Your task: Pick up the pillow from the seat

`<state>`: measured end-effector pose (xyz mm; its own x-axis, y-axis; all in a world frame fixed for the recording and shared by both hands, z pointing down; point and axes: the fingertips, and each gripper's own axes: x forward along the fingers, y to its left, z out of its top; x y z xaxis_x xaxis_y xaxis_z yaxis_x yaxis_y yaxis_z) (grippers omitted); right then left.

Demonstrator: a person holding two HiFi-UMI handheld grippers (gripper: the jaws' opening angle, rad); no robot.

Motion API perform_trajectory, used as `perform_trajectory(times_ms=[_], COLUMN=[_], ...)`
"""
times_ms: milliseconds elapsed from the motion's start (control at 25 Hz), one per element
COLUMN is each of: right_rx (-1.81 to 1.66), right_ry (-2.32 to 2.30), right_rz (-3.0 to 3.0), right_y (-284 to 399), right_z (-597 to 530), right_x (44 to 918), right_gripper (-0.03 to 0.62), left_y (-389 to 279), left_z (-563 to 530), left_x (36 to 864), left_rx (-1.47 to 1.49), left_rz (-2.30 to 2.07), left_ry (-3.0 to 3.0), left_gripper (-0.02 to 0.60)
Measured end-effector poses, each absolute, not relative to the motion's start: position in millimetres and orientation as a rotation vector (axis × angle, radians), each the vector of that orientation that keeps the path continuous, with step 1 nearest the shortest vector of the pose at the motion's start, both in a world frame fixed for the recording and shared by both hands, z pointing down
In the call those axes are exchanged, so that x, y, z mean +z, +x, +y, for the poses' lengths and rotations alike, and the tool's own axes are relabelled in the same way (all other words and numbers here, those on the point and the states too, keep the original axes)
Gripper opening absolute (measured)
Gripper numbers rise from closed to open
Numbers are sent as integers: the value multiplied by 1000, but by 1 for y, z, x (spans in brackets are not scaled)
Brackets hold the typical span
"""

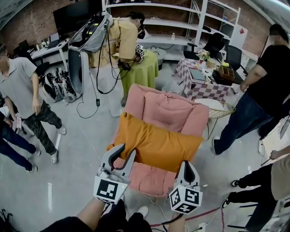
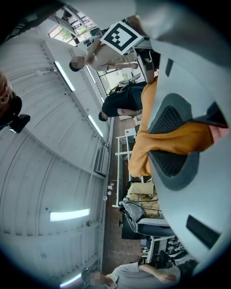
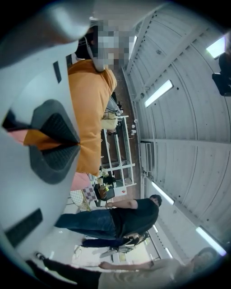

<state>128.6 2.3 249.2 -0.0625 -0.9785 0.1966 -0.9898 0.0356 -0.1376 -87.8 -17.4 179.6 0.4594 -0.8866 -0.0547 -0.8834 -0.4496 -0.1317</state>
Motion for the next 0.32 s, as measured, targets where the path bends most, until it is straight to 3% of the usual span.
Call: perform_trajectory(times_ms=[320], right_rx=[374], right_ry=[2111], right_rz=[-2214], right_y=[140], right_z=[-6], right_x=[248], right_gripper=[26], left_y=[-76], left_z=[-27], left_x=[178], left_rx=[-42], left_rz=[1557], left_ry=[-2571], left_gripper=[117])
